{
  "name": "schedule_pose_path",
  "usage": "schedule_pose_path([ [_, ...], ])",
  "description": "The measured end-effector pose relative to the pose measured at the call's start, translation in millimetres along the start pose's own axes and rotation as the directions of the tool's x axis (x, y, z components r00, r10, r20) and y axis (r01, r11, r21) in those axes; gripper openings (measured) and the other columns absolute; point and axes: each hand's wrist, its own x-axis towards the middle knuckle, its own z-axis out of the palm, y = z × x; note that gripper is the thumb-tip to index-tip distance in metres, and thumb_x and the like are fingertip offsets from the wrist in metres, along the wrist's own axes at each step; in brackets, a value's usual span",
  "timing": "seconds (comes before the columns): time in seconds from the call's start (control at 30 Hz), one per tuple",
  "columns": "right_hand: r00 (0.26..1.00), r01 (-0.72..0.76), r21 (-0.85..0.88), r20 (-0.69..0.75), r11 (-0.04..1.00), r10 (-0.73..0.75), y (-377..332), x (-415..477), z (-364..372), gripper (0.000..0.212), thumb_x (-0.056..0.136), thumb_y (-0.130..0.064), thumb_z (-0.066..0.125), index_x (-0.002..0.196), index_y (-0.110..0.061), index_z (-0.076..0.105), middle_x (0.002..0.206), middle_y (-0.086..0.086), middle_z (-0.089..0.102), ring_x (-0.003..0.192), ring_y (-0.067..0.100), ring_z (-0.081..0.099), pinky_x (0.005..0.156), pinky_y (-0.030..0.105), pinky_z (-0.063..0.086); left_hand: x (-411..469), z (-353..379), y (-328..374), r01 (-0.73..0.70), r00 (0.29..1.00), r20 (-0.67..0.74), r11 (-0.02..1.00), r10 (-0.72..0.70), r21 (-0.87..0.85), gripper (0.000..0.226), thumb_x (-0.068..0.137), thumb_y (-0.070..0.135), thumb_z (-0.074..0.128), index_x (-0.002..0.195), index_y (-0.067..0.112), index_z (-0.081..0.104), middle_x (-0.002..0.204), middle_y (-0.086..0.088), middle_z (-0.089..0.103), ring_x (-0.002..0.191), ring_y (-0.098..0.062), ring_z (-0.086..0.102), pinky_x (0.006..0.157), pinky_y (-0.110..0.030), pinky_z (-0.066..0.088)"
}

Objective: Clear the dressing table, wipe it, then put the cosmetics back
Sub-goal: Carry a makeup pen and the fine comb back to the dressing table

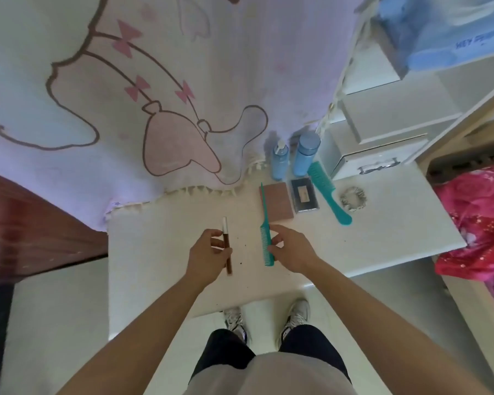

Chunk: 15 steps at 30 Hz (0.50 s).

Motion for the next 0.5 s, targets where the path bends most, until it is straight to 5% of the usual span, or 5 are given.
schedule_pose_path([
  [0.17, 0.998, -0.047, -0.075, 0.033, 0.996, 0.05, 7, 23, 23, 0.051, 0.097, -0.023, 0.054, 0.146, -0.03, 0.04, 0.119, -0.006, 0.066, 0.1, 0.018, 0.064, 0.084, 0.034, 0.053, 50, 11, -16, 0.047, 0.996, 0.069, 0.996, -0.052, 0.074, 0.037, 0.082, 0.01, 0.073, 0.112, 0.018, 0.054, 0.089, 0.0, 0.066, 0.078, -0.02, 0.068, 0.077, -0.046, 0.058],
  [0.37, 0.993, -0.102, -0.052, -0.068, 0.993, 0.099, 12, 35, 38, 0.05, 0.097, -0.017, 0.052, 0.145, -0.029, 0.043, 0.122, 0.001, 0.063, 0.104, 0.024, 0.062, 0.089, 0.038, 0.051, 97, 20, -16, -0.004, 0.992, 0.127, 0.992, -0.012, 0.126, 0.04, 0.082, 0.015, 0.074, 0.115, 0.02, 0.052, 0.091, 0.002, 0.064, 0.082, -0.02, 0.067, 0.078, -0.045, 0.058],
  [0.5, 0.983, -0.016, -0.217, -0.182, 0.976, -0.024, 18, 36, 45, 0.045, 0.098, -0.026, 0.054, 0.142, -0.024, 0.046, 0.138, 0.003, 0.049, 0.109, 0.023, 0.059, 0.085, 0.04, 0.055, 115, 27, -7, -0.087, 0.989, 0.132, 0.978, 0.062, 0.191, 0.046, 0.083, 0.02, 0.073, 0.123, 0.018, 0.049, 0.105, 0.0, 0.061, 0.086, -0.016, 0.064, 0.072, -0.027, 0.05],
])
